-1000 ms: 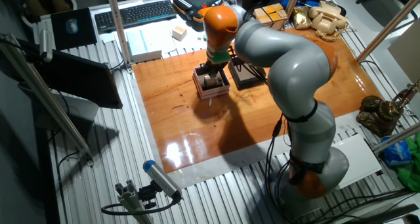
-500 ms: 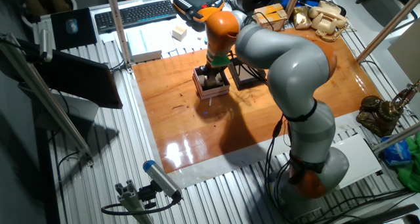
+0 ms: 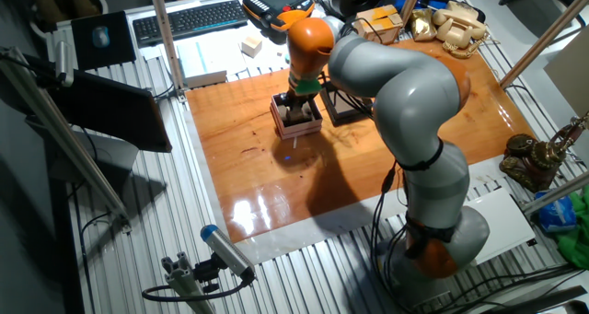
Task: Move an object from one box to another
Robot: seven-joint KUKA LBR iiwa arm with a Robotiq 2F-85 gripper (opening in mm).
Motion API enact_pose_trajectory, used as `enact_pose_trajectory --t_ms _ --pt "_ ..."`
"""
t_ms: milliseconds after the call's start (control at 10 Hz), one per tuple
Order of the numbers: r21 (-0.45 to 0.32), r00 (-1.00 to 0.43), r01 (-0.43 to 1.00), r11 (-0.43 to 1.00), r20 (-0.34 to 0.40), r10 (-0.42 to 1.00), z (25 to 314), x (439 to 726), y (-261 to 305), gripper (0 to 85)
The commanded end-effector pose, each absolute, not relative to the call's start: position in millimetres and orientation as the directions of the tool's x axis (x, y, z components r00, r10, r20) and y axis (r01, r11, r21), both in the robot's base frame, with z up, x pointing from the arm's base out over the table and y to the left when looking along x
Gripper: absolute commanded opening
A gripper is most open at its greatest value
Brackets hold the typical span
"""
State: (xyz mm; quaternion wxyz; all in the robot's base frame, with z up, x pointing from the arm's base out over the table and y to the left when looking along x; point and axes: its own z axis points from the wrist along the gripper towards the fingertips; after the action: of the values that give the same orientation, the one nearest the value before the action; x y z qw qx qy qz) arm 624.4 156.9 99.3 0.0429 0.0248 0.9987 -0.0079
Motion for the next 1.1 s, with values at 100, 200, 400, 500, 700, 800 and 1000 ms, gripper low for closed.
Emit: enact_pose_trajectory --t_ms 100,200,400,500,700,800,1000 --pt "-0.016 -0.994 0.056 0.998 -0.098 0.054 99.0 624.3 156.3 17.0" --pt "-0.016 -0.993 0.059 0.998 -0.107 0.057 98.4 624.5 156.1 17.0" --pt "-0.017 -0.991 0.059 0.998 -0.119 0.056 96.3 624.1 153.4 17.0" --pt "-0.017 -0.99 0.059 0.998 -0.129 0.056 94.5 624.2 152.3 34.0" --pt "-0.017 -0.99 0.054 0.998 -0.135 0.051 92.3 624.2 152.5 34.0" --pt "-0.015 -0.989 0.056 0.998 -0.138 0.053 92.2 623.9 152.8 34.0" --pt "-0.012 -0.988 0.063 0.998 -0.141 0.061 92.8 623.6 153.0 51.0"
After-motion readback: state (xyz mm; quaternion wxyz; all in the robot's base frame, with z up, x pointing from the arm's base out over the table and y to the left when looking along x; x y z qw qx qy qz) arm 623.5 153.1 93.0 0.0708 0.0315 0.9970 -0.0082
